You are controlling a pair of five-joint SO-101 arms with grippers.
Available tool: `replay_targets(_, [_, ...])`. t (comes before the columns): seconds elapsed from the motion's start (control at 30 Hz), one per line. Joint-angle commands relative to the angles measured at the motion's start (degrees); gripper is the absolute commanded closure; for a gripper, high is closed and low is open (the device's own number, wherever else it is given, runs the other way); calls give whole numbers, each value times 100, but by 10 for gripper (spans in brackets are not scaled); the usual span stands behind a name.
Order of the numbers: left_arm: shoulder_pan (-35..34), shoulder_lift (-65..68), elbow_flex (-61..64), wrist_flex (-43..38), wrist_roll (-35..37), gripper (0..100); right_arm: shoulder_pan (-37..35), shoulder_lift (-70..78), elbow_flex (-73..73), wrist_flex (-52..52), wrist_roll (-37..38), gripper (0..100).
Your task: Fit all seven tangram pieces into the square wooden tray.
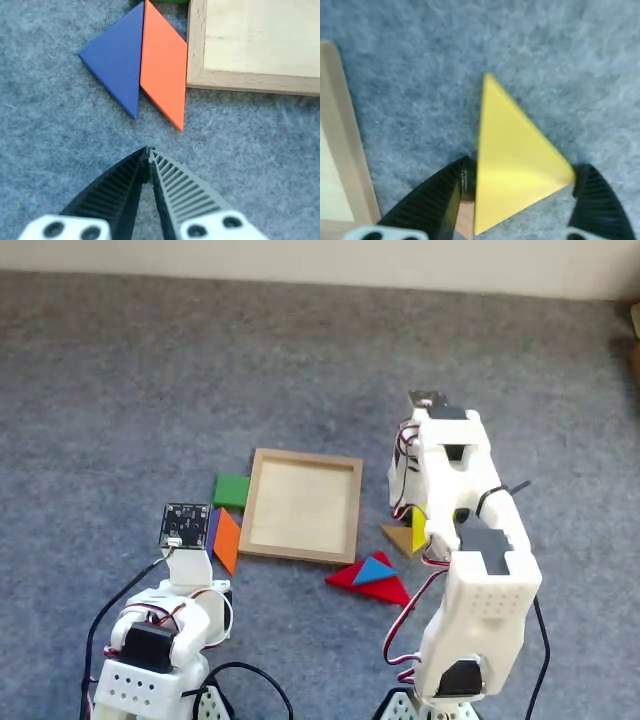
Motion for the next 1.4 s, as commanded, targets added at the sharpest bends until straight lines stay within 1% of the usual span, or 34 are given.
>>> replay_targets(0.0, [-48,-242,119,26,-9,993,-31,-119,13,-207,0,731])
replay_targets(0.13, [-48,-242,119,26,-9,993,-31,-136,13,-180,9,735])
replay_targets(0.23, [-48,-242,119,26,-9,993,-31,-163,13,-163,202,735])
replay_targets(0.37, [-48,-242,119,26,-9,993,-31,-163,-4,-57,264,735])
replay_targets(0.53, [-48,-242,119,26,-9,993,-40,-163,-40,119,273,739])
replay_targets(0.67, [-48,-242,119,26,-9,993,-40,-163,-40,92,281,777])
replay_targets(1.03, [-48,-242,119,26,-9,993,-31,-180,-48,277,281,780])
replay_targets(1.37, [-48,-242,119,26,-9,993,-84,-1059,4,277,281,781])
